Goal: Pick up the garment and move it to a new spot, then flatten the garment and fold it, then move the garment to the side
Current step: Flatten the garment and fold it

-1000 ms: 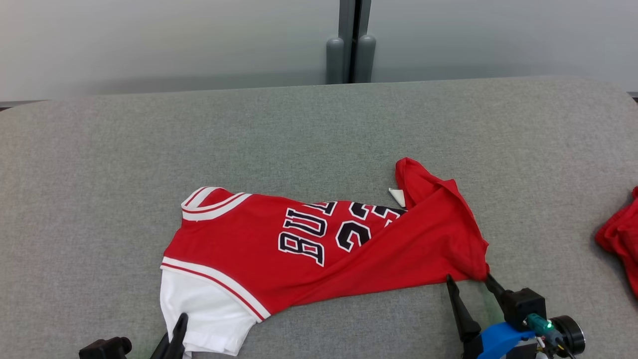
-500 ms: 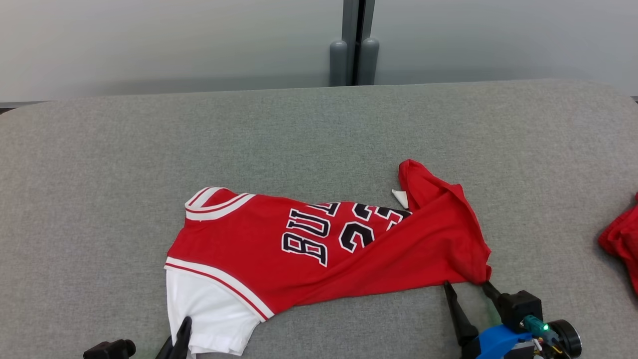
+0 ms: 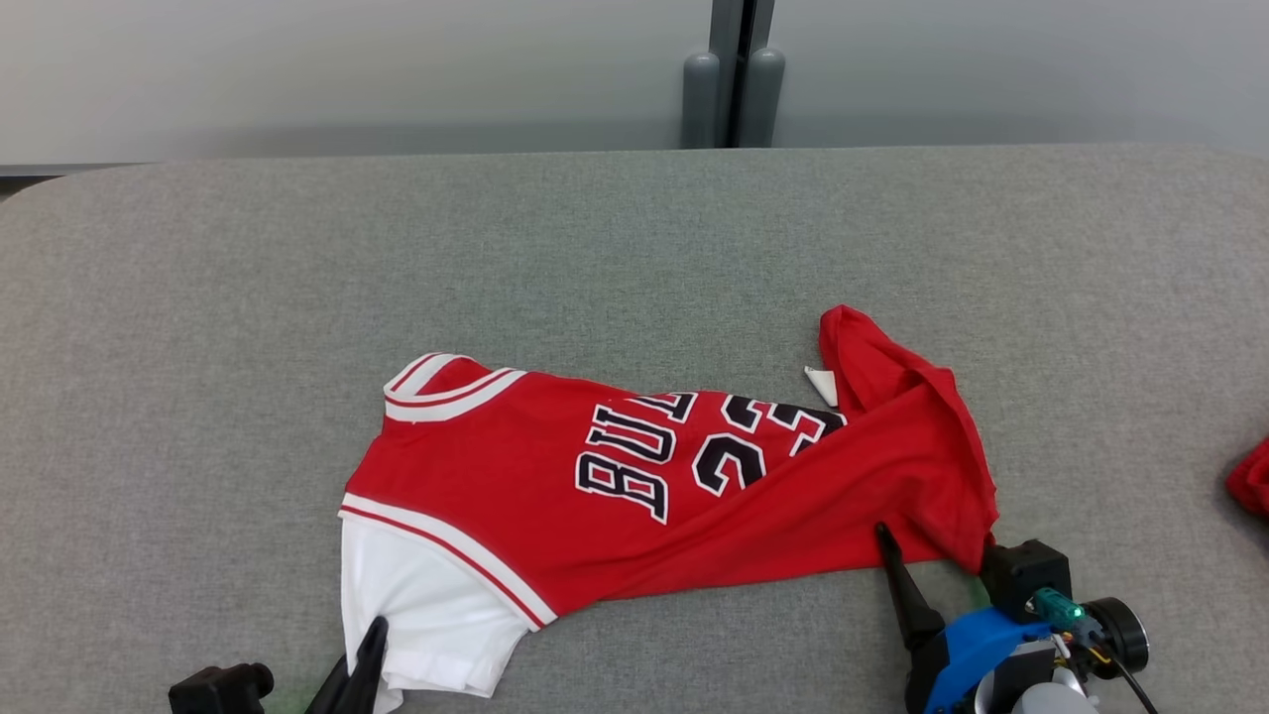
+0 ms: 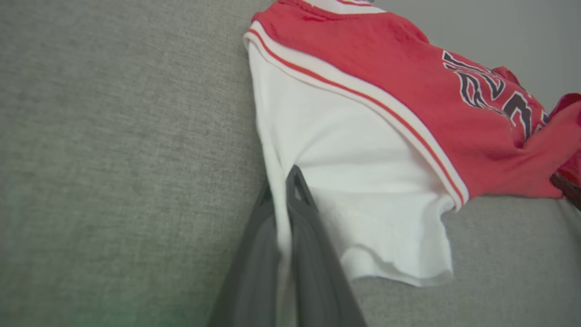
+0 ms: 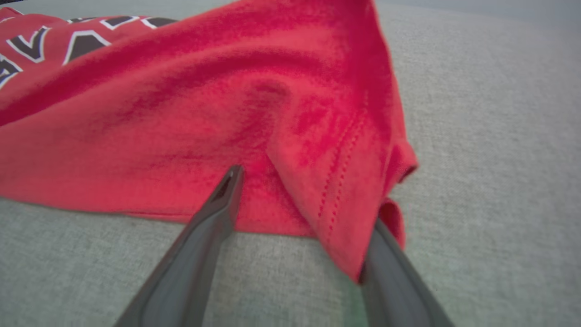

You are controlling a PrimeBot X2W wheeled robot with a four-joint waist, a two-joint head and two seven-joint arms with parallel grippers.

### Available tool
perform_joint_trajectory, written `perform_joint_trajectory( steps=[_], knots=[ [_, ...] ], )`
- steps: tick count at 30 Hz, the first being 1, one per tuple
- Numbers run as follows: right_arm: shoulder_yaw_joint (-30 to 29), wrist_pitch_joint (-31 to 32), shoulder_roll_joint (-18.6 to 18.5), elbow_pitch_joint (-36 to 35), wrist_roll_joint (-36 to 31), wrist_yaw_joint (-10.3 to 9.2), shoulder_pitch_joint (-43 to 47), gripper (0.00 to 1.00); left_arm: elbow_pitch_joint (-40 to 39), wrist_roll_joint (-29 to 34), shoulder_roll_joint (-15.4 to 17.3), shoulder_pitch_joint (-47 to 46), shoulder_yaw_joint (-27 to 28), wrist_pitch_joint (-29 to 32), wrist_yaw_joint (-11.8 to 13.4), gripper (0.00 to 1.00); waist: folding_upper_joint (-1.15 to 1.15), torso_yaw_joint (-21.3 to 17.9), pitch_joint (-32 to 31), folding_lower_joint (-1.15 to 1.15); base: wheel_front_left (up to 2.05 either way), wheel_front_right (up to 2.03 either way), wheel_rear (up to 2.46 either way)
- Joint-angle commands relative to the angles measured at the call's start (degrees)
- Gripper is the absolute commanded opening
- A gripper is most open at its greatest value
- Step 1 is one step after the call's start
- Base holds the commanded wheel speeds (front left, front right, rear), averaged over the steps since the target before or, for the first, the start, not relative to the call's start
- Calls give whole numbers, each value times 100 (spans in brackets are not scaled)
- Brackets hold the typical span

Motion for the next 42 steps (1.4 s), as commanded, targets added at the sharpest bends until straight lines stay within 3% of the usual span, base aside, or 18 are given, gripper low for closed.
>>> perform_joint_trajectory(
  steps=[1, 2, 3, 4, 5, 11, 21, 32, 37, 42],
  knots=[
    [12, -16, -30, 88, -63, 0, -66, 100, 62, -32, 73, -22, 10, 18, 21, 0, -1, 14, 2, 0, 0, 0, 0],
    [27, -9, -30, 145, -80, 0, -60, 98, 67, -36, 71, -23, 7, 18, 21, 0, -1, 18, -3, 0, 0, 0, 0],
    [31, -5, -29, 188, -92, 0, -47, 68, 74, -40, 67, -22, 6, 18, 21, 0, -1, 18, -9, 0, 0, 0, 0],
    [26, -4, -29, 205, -95, 0, -32, 25, 80, -39, 62, -18, 10, 18, 21, 0, -1, 13, -15, 0, 0, 0, 0],
    [7, -4, -30, 220, -78, 0, -2, 0, 83, -38, 54, -14, 17, 18, 21, 0, -1, 7, -25, 0, 0, 0, 0],
    [239, -10, -26, -242, 377, 0, 333, 0, -177, 91, -49, -4, 69, 10, 19, 0, -1, -55, -209, 0, 0, 0, 0],
    [684, -10, -31, -1534, 1320, 0, 284, 0, -1434, 690, -24, -357, 736, 3, 19, 0, -1, -239, -751, 0, 0, 0, 0],
    [523, -10, -29, -2380, 1745, 0, -952, 0, -2582, 856, 879, -1982, 1531, 4, 18, 0, -1, -268, -1111, 0, 0, 0, 0],
    [413, 255, -28, -2448, 1638, 0, -1470, 0, -2567, 688, 1298, -2497, 1418, 5, 18, 0, -1, -242, -969, 0, 0, 0, 0],
    [398, 613, -26, -2331, 1248, 0, -2195, 0, -2237, 271, 1815, -3113, 834, 6, 18, 0, -1, -202, -208, 0, 0, 0, 0]
  ],
)
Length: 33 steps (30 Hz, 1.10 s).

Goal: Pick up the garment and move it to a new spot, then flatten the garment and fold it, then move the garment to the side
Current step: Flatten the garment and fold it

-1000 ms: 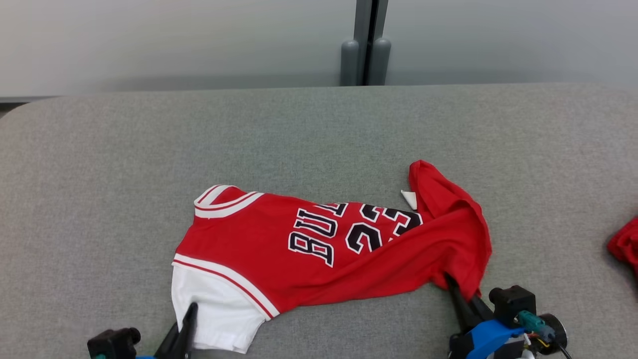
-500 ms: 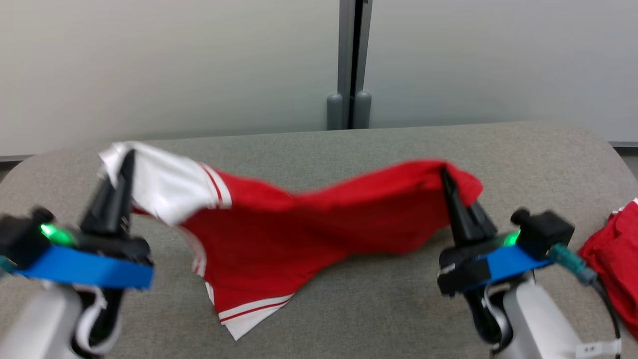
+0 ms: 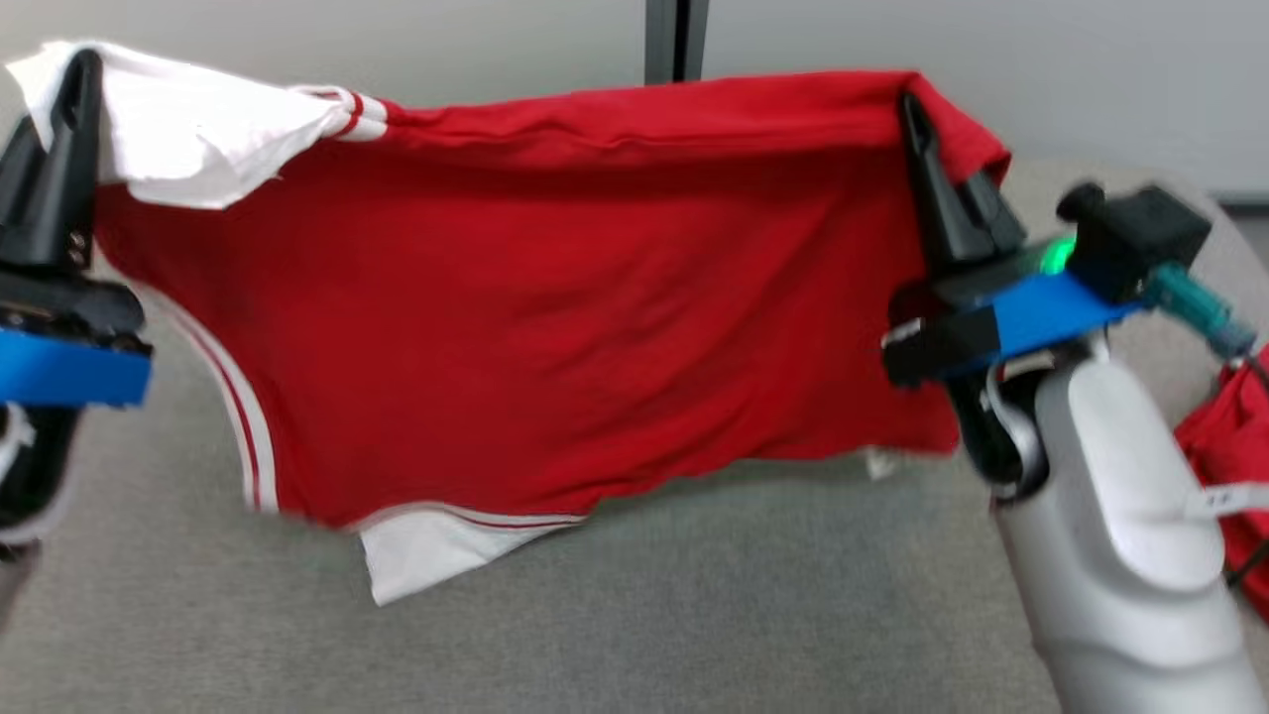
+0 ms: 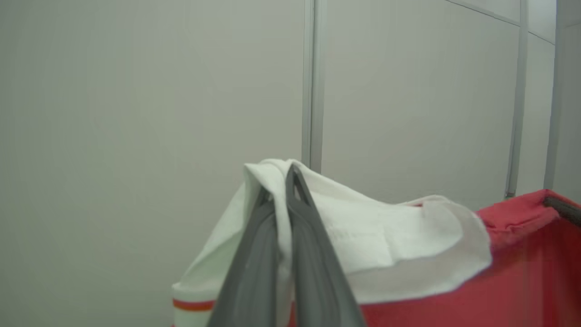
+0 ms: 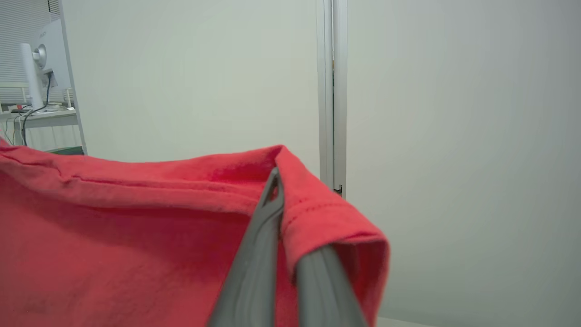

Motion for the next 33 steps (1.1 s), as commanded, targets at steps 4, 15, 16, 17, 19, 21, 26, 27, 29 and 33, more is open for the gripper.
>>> perform_joint_trajectory(
  steps=[4, 15, 16, 17, 19, 21, 26, 27, 29, 33],
  knots=[
    [-242, 12, -33, 375, -524, -1, -1173, 0, 252, -36, 257, -1131, 38, -20, 14, 0, 0, 239, 978, 0, 0, 0, 0],
    [-911, -374, -33, 1154, -1870, -5, -3406, 0, 587, 94, -194, -2772, 633, -20, 16, 0, 0, 364, 1603, 0, 0, 0, 0],
    [-989, -390, -40, 1242, -1860, -5, -3365, 0, 614, 85, -215, -2644, 571, -20, 16, 0, 0, 378, 1602, 0, 0, 0, 0],
    [-1032, -421, -36, 1380, -1870, -5, -3205, 0, 679, 66, -254, -2451, 460, -19, 16, 0, 0, 391, 1583, 0, 0, 0, 0],
    [-1079, -428, -39, 1679, -1848, -6, -2843, 0, 820, -74, -353, -2031, 316, -17, 16, 0, 0, 406, 1558, 0, 0, 0, 0],
    [-980, -438, -33, 2022, -1743, -5, -2435, 0, 956, -168, -437, -1504, 155, -20, 16, 0, 0, 419, 1510, 0, 0, 0, 0],
    [-997, -525, -46, 2895, -1142, -6, -1106, 0, 1348, -450, -905, 163, -101, -22, 16, 0, 0, 424, 1373, 0, 0, 0, 0],
    [-950, -539, -38, 3074, -969, -6, -847, 0, 1442, -517, -1007, 493, -241, -22, 16, 0, 0, 427, 1338, 0, 0, 0, 0],
    [-948, -584, -47, 3336, -626, -6, -423, 0, 1643, -597, -1195, 1002, -232, -23, 16, 0, 0, 421, 1239, 0, 0, 0, 0],
    [-788, -609, -51, 3703, -165, -6, 368, 0, 1944, -630, -1516, 1892, -195, -23, 16, 0, 0, 404, 987, 0, 0, 0, 0]
  ],
)
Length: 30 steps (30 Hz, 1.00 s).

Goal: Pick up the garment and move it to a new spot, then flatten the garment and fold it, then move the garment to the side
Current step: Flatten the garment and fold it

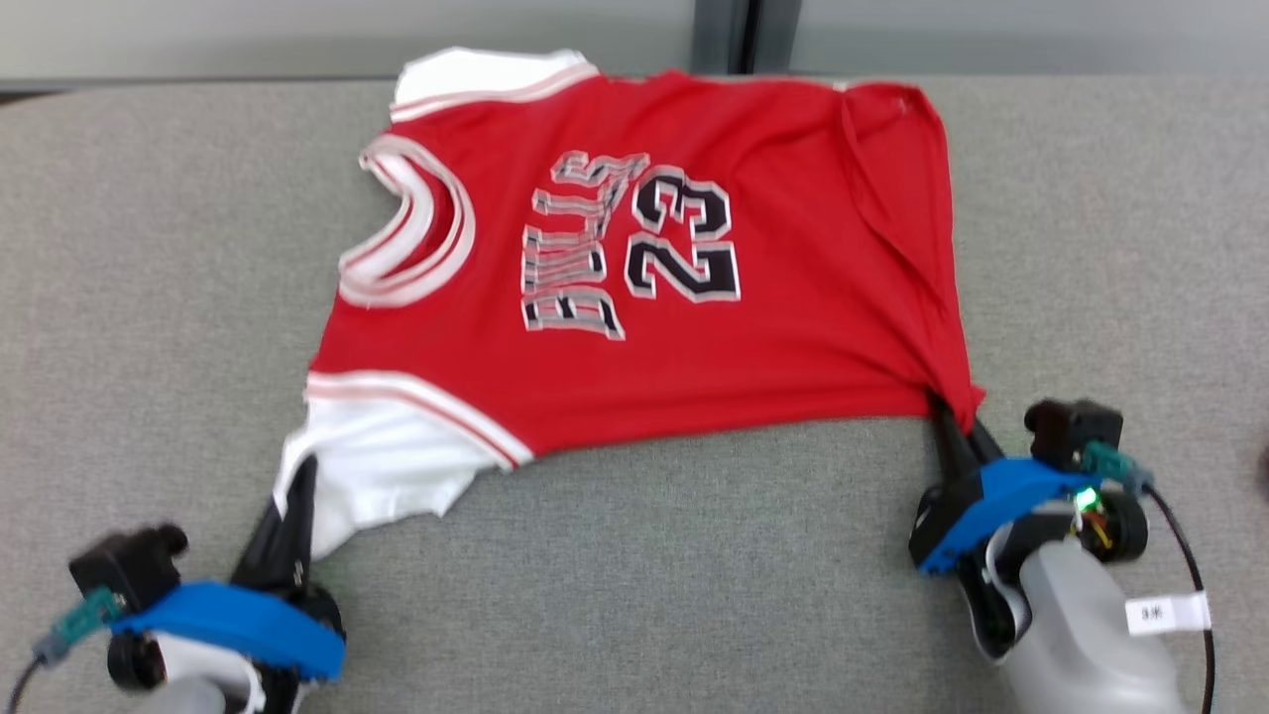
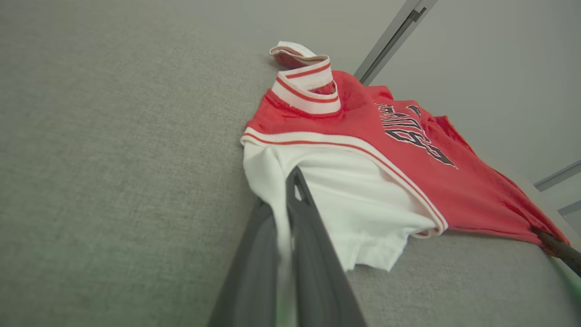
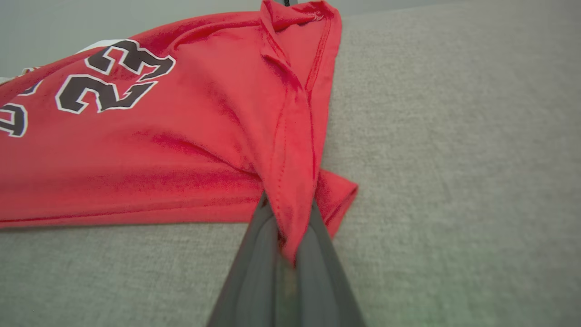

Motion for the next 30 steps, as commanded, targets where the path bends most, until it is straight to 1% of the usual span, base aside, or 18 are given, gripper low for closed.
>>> perform_joint_trajectory(
  steps=[1, 8, 15, 22, 26, 30],
  knots=[
    [32, -17, -80, 117, 179, -13, 366, 0, 135, 27, -58, 293, 157, -29, 19, 0, 0, -52, -198, 1, 0, 0, 0],
    [-94, -18, -91, -65, 620, -20, 1410, 0, 511, 280, -479, 1196, 463, -30, 21, 0, 0, -84, -937, 1, 0, 0, 0],
    [-203, -23, -113, -52, 842, -21, 2199, 0, 818, 671, -903, 1784, 703, -30, 22, 0, 0, -17, -1679, 1, 0, 0, 0],
    [37, -27, -173, -248, 1134, -21, 2578, 0, 723, 917, -1111, 2034, 900, -30, 21, 0, 0, -13, -1850, 1, 0, 0, 0],
    [187, -26, -167, -471, 1351, -16, 2572, 0, 373, 1082, -1137, 2024, 900, -29, 20, 0, 0, -39, -1822, 1, 0, 0, 0],
    [331, -27, -144, -684, 1531, -13, 2377, 0, -87, 1181, -1074, 1766, 788, -28, 19, 0, 0, -35, -1735, 1, 0, 0, 0]
  ],
)
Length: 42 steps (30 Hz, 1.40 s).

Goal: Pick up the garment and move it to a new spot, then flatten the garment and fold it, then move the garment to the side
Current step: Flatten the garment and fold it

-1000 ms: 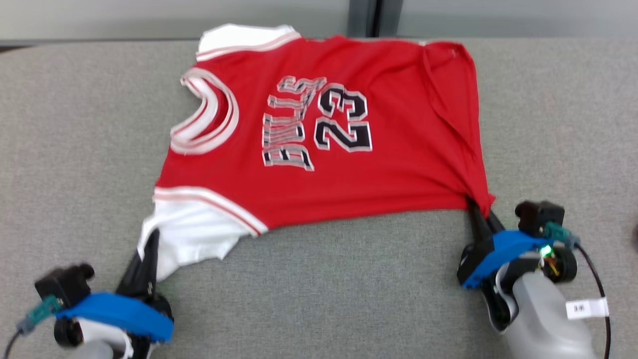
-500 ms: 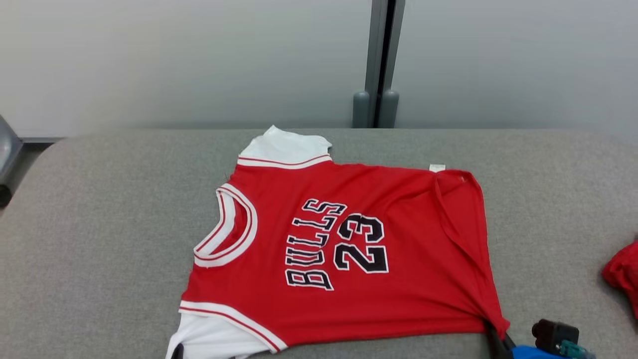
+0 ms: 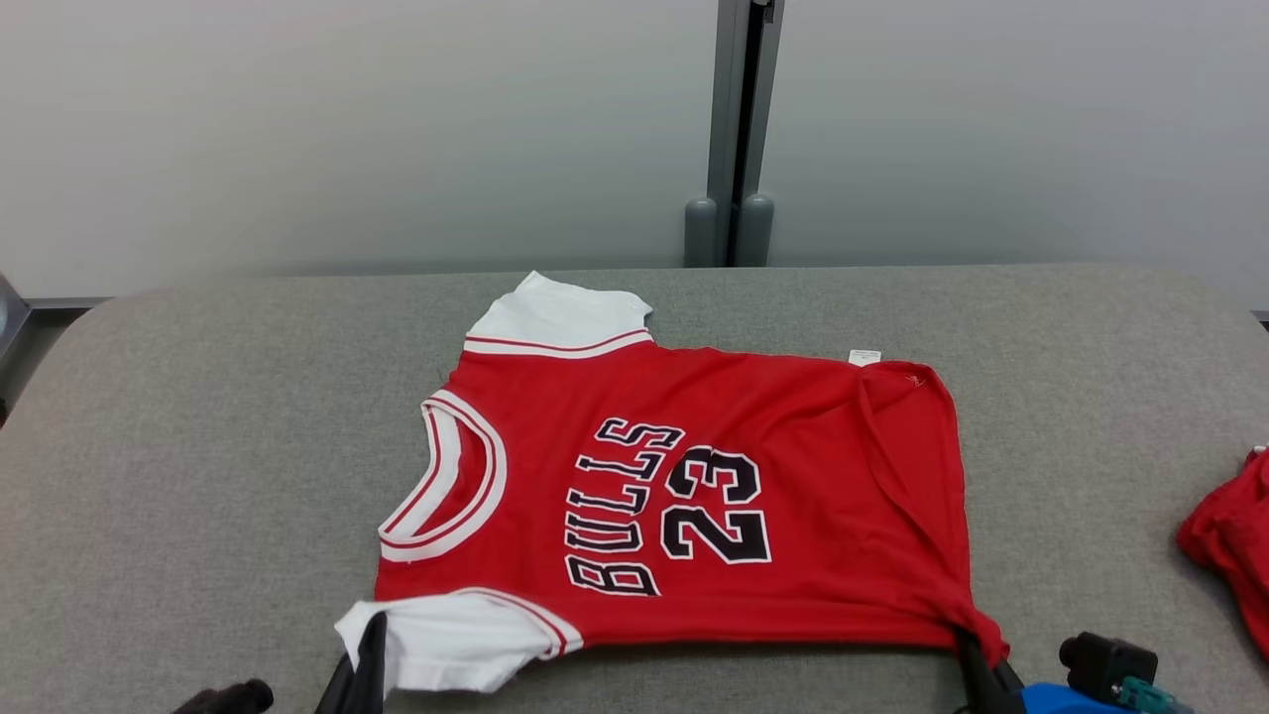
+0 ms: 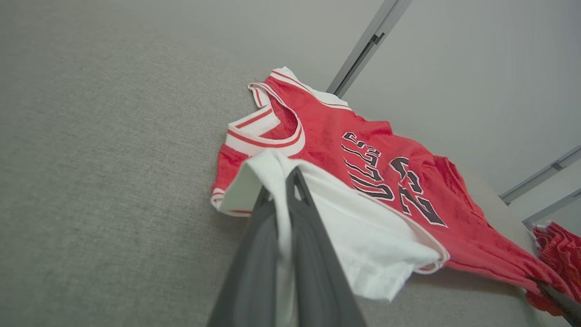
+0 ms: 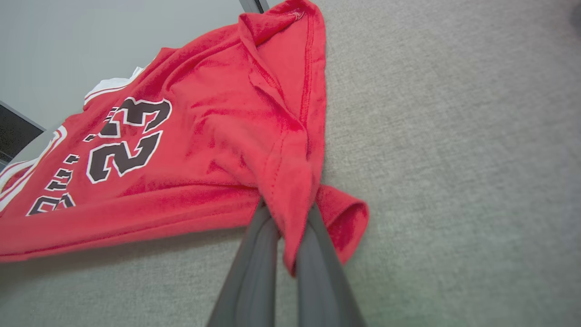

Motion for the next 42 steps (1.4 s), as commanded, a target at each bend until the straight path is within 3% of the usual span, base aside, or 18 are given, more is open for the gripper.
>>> perform_joint_trajectory(
  steps=[1, 11, 26, 27, 28, 29, 31, 33, 34, 36, 38, 39, 41, 42],
  knots=[
    [2, -1, -46, -76, 67, -12, -139, 0, -115, 31, 60, -175, 34, -27, 19, 0, 1, 11, 32, 0, 0, 0, 0],
    [256, 61, 26, -152, 612, -7, -802, 0, -654, 9, 384, -798, -142, -27, 18, 0, 1, -12, 408, 0, 0, 0, 0],
    [1040, 43, 50, 570, 1483, 2, -2009, 0, -63, -442, 964, -2140, -886, -25, 19, 0, 1, -84, 1346, 0, 0, 0, 0],
    [1091, 28, 60, 596, 1549, 3, -2089, 4, -40, -480, 973, -2192, -874, -25, 19, 0, 1, -95, 1395, 0, 0, 0, 0],
    [1134, 21, 67, 630, 1610, 3, -2161, 19, -16, -492, 982, -2239, -878, -25, 19, 0, 1, -102, 1430, 0, 0, 0, 0],
    [1187, 15, 73, 659, 1666, 7, -2232, 27, 6, -502, 1004, -2270, -877, -25, 19, 0, 1, -113, 1463, 0, 0, 0, 0],
    [1249, 13, 83, 698, 1758, 10, -2366, 18, 30, -504, 1027, -2310, -889, -25, 19, 0, 1, -125, 1510, 0, 0, 0, 0],
    [1181, 9, 78, 654, 1783, 9, -2492, 20, 41, -498, 1048, -2349, -913, -25, 19, 0, 1, -133, 1533, 0, 0, 0, 0],
    [1132, 8, 73, 631, 1807, 9, -2527, 29, 49, -495, 1055, -2369, -925, -25, 19, 0, 1, -135, 1541, 0, 0, 0, 0],
    [999, 6, 60, 585, 1896, 3, -2583, 100, 85, -486, 1069, -2404, -927, -25, 19, 0, 1, -135, 1544, 0, 0, 0, 0],
    [948, 4, 52, 539, 2053, 2, -2624, 100, 132, -474, 1059, -2416, -887, -25, 19, 0, 1, -133, 1534, 0, 0, 0, 0],
    [897, 3, 50, 504, 2112, 2, -2651, 100, 153, -432, 1057, -2434, -831, -25, 19, 13, 1, -136, 1527, 0, 0, 0, 0],
    [772, 1, 47, 432, 2222, 1, -2674, 100, 216, -352, 1019, -2447, -714, -25, 19, 100, 1, -142, 1506, 0, 0, 0, 0],
    [685, 1, 40, 378, 2262, 0, -2686, 100, 244, -281, 1002, -2456, -621, -25, 19, 100, 1, -146, 1500, 0, 0, 0, 0]
  ],
)
